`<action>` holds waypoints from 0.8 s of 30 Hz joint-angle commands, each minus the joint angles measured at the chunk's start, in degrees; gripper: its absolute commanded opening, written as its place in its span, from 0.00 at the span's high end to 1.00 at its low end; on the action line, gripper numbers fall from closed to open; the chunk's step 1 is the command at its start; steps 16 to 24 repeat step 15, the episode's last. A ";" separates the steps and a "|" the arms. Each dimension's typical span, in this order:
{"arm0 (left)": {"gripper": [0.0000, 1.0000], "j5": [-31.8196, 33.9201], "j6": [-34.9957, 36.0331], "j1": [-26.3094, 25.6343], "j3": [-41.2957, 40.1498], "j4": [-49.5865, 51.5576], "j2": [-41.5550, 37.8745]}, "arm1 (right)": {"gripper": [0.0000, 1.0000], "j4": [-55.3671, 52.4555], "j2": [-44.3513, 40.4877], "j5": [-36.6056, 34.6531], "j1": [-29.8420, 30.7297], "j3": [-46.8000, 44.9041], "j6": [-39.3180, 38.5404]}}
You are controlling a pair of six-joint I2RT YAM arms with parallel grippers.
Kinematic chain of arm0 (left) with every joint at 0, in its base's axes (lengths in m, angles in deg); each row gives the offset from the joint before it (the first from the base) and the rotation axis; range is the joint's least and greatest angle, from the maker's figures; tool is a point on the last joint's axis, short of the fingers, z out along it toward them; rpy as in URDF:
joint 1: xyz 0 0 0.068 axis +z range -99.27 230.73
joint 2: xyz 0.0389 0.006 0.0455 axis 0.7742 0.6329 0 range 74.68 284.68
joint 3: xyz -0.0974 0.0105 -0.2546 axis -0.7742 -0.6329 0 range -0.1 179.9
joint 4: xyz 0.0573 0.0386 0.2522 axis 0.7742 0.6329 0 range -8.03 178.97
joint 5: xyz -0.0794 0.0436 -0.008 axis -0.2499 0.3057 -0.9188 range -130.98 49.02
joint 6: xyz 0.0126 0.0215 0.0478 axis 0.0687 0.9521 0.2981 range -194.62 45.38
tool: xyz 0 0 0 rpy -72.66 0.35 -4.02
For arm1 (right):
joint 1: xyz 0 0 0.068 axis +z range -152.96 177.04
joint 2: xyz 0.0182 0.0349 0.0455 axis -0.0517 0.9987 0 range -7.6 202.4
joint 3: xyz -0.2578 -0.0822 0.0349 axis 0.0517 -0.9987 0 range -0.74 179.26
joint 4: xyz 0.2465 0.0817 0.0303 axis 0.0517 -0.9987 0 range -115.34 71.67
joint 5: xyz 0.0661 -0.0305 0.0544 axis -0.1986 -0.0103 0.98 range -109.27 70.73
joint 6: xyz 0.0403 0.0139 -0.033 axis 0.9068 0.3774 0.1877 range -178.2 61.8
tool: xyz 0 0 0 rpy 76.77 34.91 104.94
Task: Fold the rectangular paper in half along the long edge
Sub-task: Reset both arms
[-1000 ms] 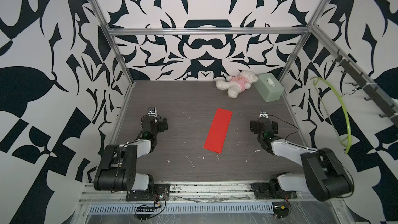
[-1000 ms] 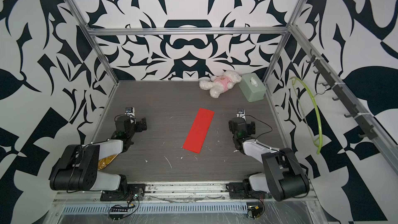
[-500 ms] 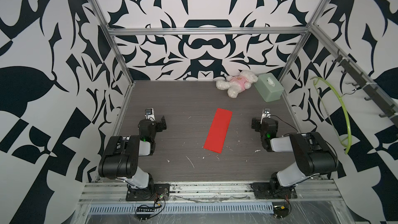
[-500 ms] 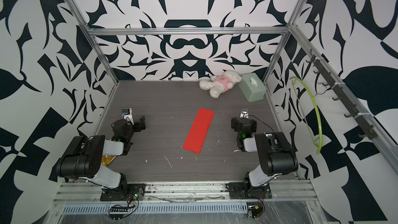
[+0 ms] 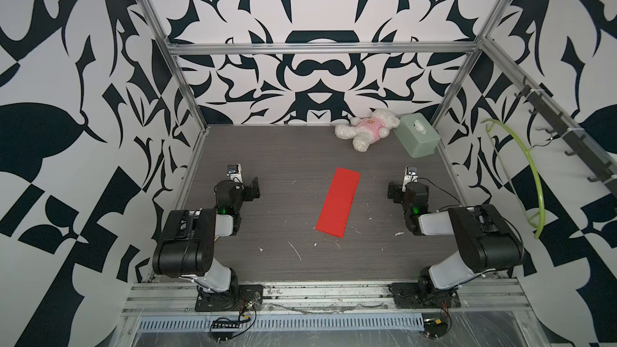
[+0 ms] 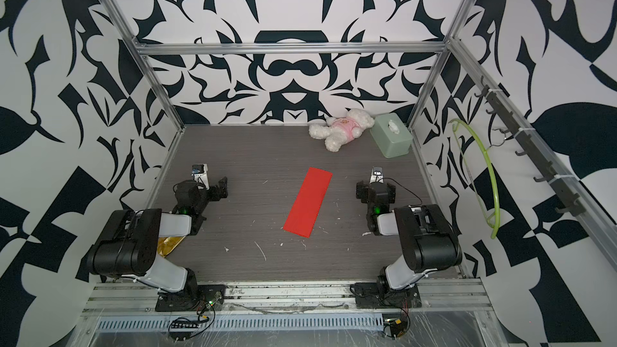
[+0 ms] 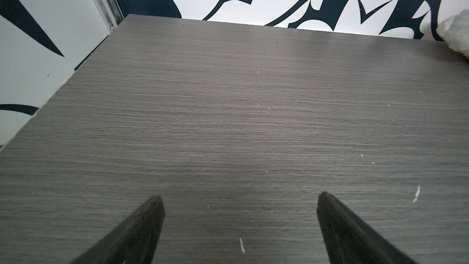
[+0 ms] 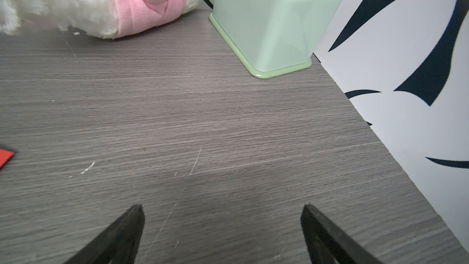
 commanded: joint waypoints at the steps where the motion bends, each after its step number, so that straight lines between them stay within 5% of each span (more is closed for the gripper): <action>1: 0.01 -0.88 0.64 0.30 0.88 0.97 -0.51 | 0.01 2.55 -0.67 0.09 0.19 0.01 0.28; 24: 0.01 -0.97 0.67 0.26 0.99 1.11 -0.48 | 0.01 2.47 -0.67 0.10 0.16 0.10 0.23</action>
